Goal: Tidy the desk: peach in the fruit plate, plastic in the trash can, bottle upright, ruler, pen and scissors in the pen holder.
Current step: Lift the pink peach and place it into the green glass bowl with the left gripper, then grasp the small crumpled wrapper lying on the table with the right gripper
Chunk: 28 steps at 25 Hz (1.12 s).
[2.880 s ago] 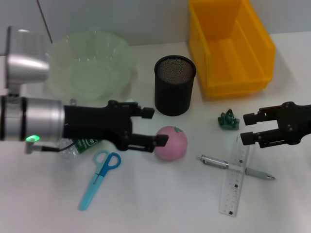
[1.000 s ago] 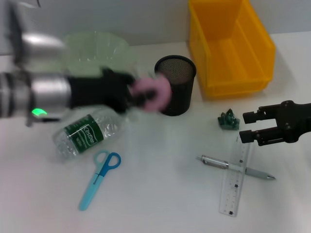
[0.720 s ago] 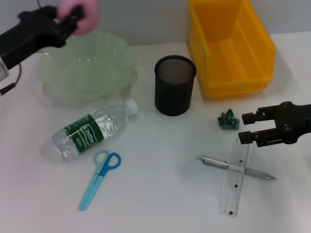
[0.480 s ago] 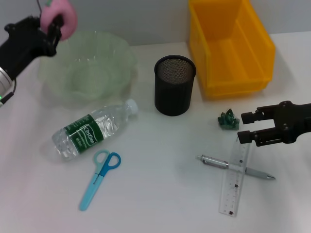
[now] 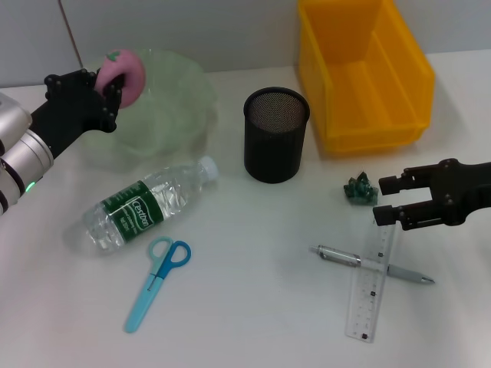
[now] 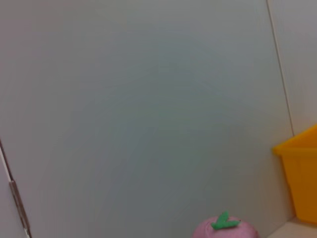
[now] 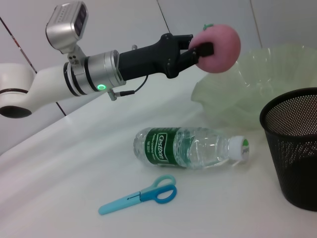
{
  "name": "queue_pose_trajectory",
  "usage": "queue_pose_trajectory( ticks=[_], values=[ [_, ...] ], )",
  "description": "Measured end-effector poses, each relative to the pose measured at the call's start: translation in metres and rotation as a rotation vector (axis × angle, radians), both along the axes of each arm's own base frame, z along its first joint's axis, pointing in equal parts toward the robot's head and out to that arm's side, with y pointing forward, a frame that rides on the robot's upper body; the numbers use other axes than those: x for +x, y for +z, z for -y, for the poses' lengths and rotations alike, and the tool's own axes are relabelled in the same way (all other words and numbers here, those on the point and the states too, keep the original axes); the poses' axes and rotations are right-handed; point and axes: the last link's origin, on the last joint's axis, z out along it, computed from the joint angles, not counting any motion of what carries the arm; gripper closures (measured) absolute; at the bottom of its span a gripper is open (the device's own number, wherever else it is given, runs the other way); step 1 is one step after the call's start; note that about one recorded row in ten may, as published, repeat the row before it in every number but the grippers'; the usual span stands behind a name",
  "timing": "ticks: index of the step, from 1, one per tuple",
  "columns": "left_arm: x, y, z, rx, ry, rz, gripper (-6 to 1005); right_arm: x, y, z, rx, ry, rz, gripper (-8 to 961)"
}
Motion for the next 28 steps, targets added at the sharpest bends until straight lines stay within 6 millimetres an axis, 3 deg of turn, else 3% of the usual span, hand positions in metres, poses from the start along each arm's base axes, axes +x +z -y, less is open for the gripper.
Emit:
queue_pose_trajectory(
  ticks=[7, 16, 22, 26, 28],
  values=[
    [-0.0026, -0.0002, -0.0009, -0.004, 0.026, 0.007, 850, -0.0018, 0.0001, -0.0016, 0.0, 0.006, 0.002, 213],
    [-0.0031, 0.0001, -0.0014, -0.003, 0.032, 0.011, 641, -0.0019, -0.0005, -0.0018, -0.001, 0.005, 0.0, 213],
    [-0.0034, 0.0007, -0.0014, -0.003, 0.038, 0.021, 426, -0.0008, -0.0007, -0.0009, -0.002, 0.002, 0.0, 213],
    [-0.0036, 0.001, -0.0011, -0.006, 0.042, 0.03, 220, 0.0003, -0.0007, 0.0001, -0.002, -0.002, 0.0, 213],
    [-0.0032, 0.0013, -0.0007, -0.01, 0.046, 0.047, 209, 0.0008, -0.0007, 0.0005, -0.002, -0.003, 0.0, 213]
  ],
)
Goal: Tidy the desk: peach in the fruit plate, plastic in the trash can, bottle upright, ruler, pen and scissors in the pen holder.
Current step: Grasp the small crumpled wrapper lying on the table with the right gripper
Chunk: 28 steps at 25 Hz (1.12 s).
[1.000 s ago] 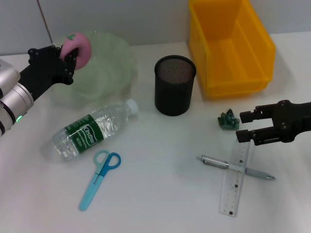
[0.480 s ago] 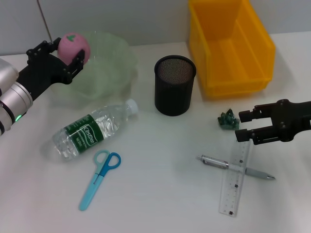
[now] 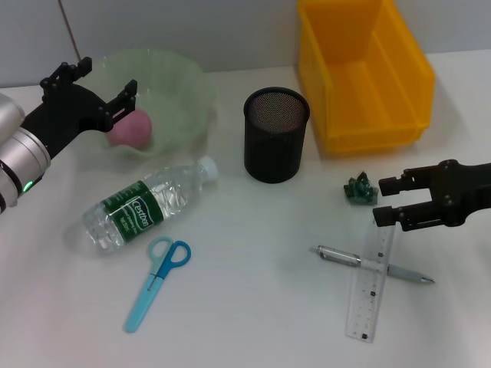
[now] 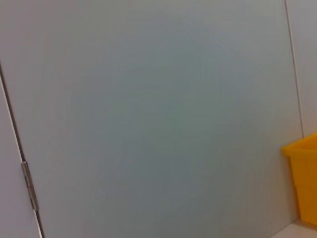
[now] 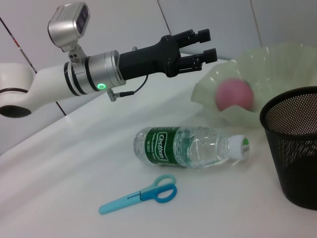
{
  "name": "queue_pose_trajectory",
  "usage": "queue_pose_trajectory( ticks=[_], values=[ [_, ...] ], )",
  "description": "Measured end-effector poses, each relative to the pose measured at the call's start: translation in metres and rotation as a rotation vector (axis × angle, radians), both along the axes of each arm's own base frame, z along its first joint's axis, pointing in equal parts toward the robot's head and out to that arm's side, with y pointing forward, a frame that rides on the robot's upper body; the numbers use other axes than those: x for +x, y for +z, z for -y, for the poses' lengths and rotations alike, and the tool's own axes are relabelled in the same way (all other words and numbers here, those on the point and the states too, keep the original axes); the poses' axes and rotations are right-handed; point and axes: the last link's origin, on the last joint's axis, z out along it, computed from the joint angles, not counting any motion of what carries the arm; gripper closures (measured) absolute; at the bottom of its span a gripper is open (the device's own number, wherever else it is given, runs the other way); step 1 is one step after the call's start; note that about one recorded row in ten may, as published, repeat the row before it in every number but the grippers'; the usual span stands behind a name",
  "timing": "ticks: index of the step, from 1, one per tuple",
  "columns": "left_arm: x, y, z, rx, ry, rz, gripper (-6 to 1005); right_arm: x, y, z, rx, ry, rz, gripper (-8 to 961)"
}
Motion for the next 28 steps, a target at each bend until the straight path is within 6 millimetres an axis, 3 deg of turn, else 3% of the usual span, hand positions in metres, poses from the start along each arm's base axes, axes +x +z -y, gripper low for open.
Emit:
queue_pose_trajectory(
  ticks=[7, 13, 18, 19, 23, 25, 28],
  values=[
    [0.012, -0.003, 0.007, -0.086, -0.038, 0.087, 194, 0.001, 0.0, 0.001, 0.0, -0.004, 0.002, 212],
    [0.047, 0.006, 0.035, -0.37, -0.165, 0.21, 197, 0.003, 0.0, 0.001, 0.0, -0.01, 0.01, 212],
    [0.059, 0.018, 0.058, -0.561, -0.219, 0.226, 197, 0.003, 0.0, 0.001, 0.0, -0.011, 0.012, 212],
    [0.062, 0.019, 0.078, -0.712, -0.26, 0.156, 197, 0.003, 0.0, 0.001, 0.001, -0.01, 0.012, 212],
    [0.061, 0.018, 0.082, -0.728, -0.263, 0.136, 197, 0.003, 0.0, 0.0, 0.002, -0.007, 0.014, 213],
    [0.054, 0.004, 0.098, -0.78, -0.256, 0.009, 197, 0.003, 0.0, 0.0, 0.002, -0.007, 0.015, 213],
    [0.048, -0.004, 0.1, -0.78, -0.228, -0.079, 197, 0.002, 0.0, 0.0, 0.002, -0.008, 0.014, 213]
  ],
)
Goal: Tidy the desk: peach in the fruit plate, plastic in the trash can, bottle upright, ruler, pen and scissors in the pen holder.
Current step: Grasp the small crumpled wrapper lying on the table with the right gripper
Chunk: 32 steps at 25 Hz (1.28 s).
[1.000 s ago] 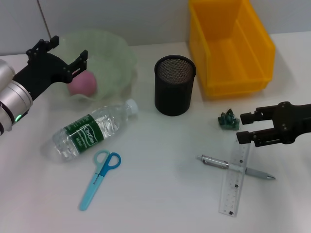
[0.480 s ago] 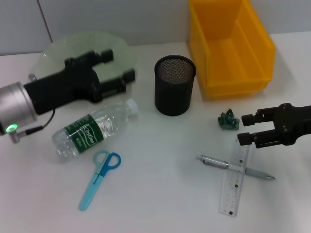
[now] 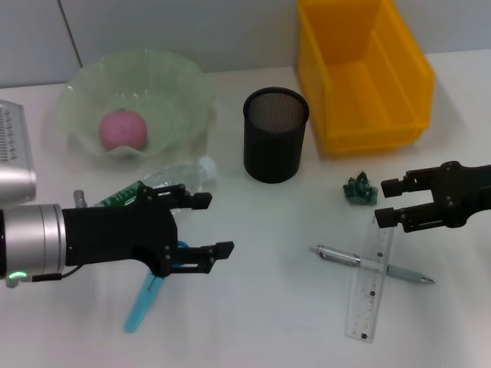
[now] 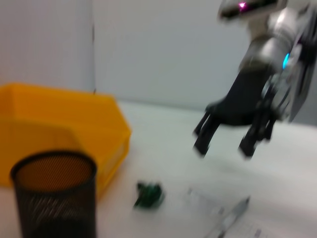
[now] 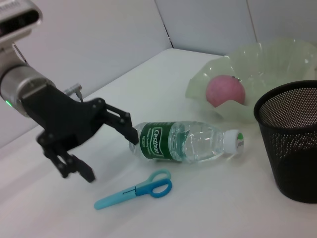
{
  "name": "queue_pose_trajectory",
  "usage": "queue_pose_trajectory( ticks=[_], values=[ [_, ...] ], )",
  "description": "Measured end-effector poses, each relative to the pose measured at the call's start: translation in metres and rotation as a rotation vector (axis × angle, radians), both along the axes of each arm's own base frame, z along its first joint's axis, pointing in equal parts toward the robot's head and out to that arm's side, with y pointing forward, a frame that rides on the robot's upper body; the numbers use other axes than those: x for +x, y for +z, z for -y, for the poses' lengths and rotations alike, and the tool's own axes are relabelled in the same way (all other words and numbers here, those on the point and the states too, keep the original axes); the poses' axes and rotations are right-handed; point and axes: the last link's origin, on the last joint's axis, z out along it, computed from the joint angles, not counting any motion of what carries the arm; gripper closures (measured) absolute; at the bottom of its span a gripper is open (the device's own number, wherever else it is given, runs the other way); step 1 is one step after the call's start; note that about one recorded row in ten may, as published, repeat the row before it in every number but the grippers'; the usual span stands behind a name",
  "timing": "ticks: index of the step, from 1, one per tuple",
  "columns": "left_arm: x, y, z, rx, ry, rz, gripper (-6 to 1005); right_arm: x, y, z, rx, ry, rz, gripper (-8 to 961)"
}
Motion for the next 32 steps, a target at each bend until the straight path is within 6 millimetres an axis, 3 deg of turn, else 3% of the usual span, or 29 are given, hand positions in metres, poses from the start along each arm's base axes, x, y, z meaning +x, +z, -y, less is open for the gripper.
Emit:
queue_pose_trajectory(
  ticks=[11, 15, 19, 20, 25, 32],
  values=[
    [-0.004, 0.001, 0.001, -0.003, 0.013, -0.008, 198, -0.003, 0.004, -0.001, -0.002, -0.015, -0.011, 212],
    [-0.003, 0.001, 0.002, -0.008, 0.01, -0.006, 198, -0.032, 0.023, -0.023, 0.02, -0.114, 0.025, 213],
    [-0.003, 0.001, 0.002, -0.01, 0.009, -0.006, 198, -0.052, 0.028, -0.038, -0.003, -0.156, 0.127, 213],
    [-0.003, 0.001, 0.002, -0.01, 0.007, -0.007, 198, -0.064, 0.028, -0.047, -0.026, -0.183, 0.205, 213],
    [-0.002, 0.001, 0.001, -0.009, 0.003, -0.006, 198, -0.085, 0.022, -0.067, -0.061, -0.212, 0.404, 212],
    [-0.001, 0.001, 0.001, -0.008, 0.001, -0.006, 199, -0.102, -0.002, -0.079, -0.077, -0.169, 0.6, 213]
  ],
)
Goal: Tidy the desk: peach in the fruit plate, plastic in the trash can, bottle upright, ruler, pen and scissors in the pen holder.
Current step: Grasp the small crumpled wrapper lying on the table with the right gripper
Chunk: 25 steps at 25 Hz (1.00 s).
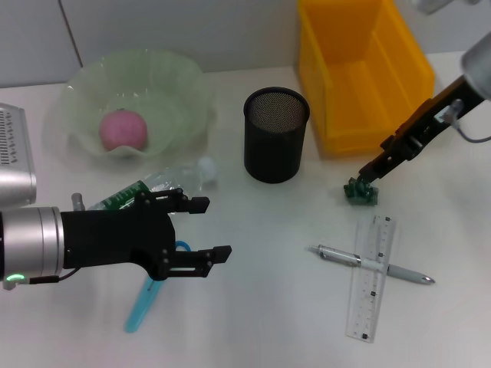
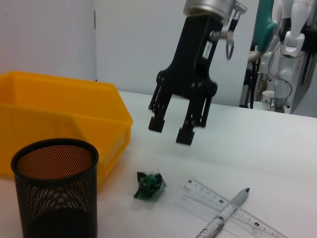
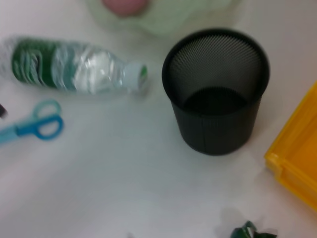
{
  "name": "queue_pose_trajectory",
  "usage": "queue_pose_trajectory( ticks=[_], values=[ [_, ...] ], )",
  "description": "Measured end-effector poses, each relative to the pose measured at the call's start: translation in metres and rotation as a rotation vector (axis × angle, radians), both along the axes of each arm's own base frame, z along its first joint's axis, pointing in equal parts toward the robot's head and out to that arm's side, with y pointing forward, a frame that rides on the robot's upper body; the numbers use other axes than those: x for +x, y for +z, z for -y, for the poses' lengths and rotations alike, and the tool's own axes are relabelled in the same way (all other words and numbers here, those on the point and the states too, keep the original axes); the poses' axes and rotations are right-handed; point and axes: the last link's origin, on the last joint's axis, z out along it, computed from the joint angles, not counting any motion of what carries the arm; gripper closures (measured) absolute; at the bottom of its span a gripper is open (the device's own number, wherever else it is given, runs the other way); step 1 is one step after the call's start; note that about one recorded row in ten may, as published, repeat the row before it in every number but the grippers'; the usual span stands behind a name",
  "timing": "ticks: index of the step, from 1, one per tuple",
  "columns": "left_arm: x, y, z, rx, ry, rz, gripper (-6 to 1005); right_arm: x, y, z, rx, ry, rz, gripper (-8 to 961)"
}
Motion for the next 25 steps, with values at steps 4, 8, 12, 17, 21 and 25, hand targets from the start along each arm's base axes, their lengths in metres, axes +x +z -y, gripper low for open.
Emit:
queue_pose_trajectory(
  ticks=[4, 8, 12, 17, 21, 25],
  values=[
    [0.0, 0.0, 0.0, 0.0, -0.001, 0.001, 199, -0.004, -0.026, -0.004, -0.012, 0.053, 0.125, 212],
    [0.001, 0.0, 0.0, 0.0, -0.001, 0.001, 199, -0.001, -0.037, -0.004, -0.012, 0.074, 0.158, 212],
    [0.001, 0.0, 0.0, -0.002, 0.006, 0.003, 199, 0.006, -0.048, -0.007, -0.006, 0.093, 0.181, 213],
    [0.001, 0.0, 0.0, -0.007, 0.014, 0.003, 199, 0.013, -0.058, -0.009, 0.006, 0.113, 0.199, 216],
    [0.0, -0.001, 0.0, -0.012, 0.02, 0.001, 199, 0.016, -0.065, -0.01, 0.002, 0.124, 0.207, 218],
    [0.0, -0.001, 0.0, -0.014, 0.025, 0.002, 199, 0.02, -0.071, -0.01, 0.0, 0.128, 0.216, 219]
  ],
)
